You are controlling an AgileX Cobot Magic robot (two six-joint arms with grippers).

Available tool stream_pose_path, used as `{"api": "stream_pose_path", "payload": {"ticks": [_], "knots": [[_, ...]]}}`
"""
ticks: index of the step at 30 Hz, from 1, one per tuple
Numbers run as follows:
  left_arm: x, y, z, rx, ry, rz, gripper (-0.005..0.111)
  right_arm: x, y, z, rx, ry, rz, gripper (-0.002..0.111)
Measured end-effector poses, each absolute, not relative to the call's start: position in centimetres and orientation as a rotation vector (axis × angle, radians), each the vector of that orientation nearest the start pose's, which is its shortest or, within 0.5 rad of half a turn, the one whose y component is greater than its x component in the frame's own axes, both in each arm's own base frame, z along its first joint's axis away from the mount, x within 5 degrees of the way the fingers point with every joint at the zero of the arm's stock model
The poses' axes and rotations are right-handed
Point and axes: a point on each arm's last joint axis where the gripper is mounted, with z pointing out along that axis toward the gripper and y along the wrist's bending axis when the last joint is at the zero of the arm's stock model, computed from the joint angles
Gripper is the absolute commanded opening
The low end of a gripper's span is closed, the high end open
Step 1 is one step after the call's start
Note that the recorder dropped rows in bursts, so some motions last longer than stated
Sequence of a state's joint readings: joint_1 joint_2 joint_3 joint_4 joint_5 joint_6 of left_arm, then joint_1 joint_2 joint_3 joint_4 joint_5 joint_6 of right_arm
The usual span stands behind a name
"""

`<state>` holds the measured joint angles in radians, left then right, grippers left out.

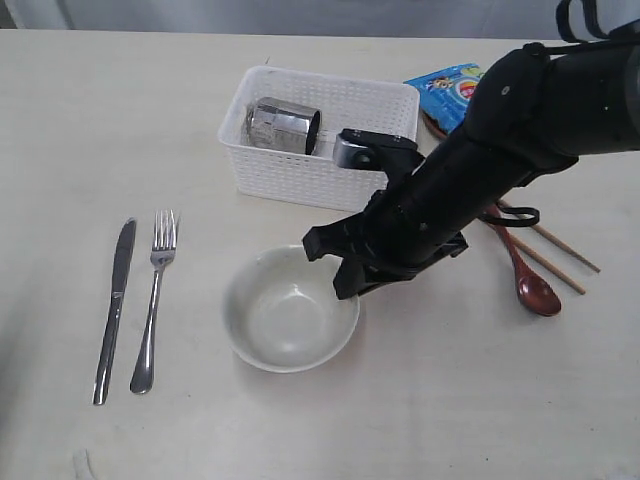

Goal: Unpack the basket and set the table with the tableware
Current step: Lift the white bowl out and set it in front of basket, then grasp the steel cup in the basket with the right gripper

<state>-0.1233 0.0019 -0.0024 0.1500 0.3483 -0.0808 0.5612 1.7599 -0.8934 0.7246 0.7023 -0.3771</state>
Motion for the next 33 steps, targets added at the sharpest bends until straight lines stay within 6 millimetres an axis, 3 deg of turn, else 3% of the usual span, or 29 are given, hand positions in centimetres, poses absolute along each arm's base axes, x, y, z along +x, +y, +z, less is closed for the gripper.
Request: {"api": "stream_pose_path", "payload": {"ticks": [2,8,13,16,18,21,24,28,33], "knots": [[5.4,-0.2,18.3,0.132,1.823,0.002,0.000,23.6,19.5,15.0,-0.587,2.960,0.756,0.006],[5.4,-0.2,18.3,0.132,1.823,0.002,0.000,23.6,19.5,15.0,-0.579,2.961,0.762,0.043],[5.4,-0.2,18.3,0.132,1.823,0.002,0.000,23.8,19.6,15.4,-0.584,2.963,0.782,0.045],[5.4,-0.2,18.3,0.132,1.823,0.002,0.000,24.7,19.5,17.6,-0.592,2.922,0.835,0.045],[5.4,-0.2,18.3,0.132,1.823,0.002,0.000,26.0,18.8,20.7,-0.565,2.848,0.883,0.044],[5.4,-0.2,18.3,0.132,1.823,0.002,0.000,29.1,16.8,25.0,-0.427,2.702,0.890,0.040],[5.4,-0.2,18.3,0.132,1.823,0.002,0.000,31.9,16.4,26.8,-0.366,2.613,0.875,0.040],[5.4,-0.2,18.3,0.132,1.823,0.002,0.000,36.1,18.0,25.7,-0.342,2.600,0.903,0.040],[5.4,-0.2,18.3,0.132,1.823,0.002,0.000,39.8,19.7,20.3,-0.245,2.684,0.989,0.040]]}}
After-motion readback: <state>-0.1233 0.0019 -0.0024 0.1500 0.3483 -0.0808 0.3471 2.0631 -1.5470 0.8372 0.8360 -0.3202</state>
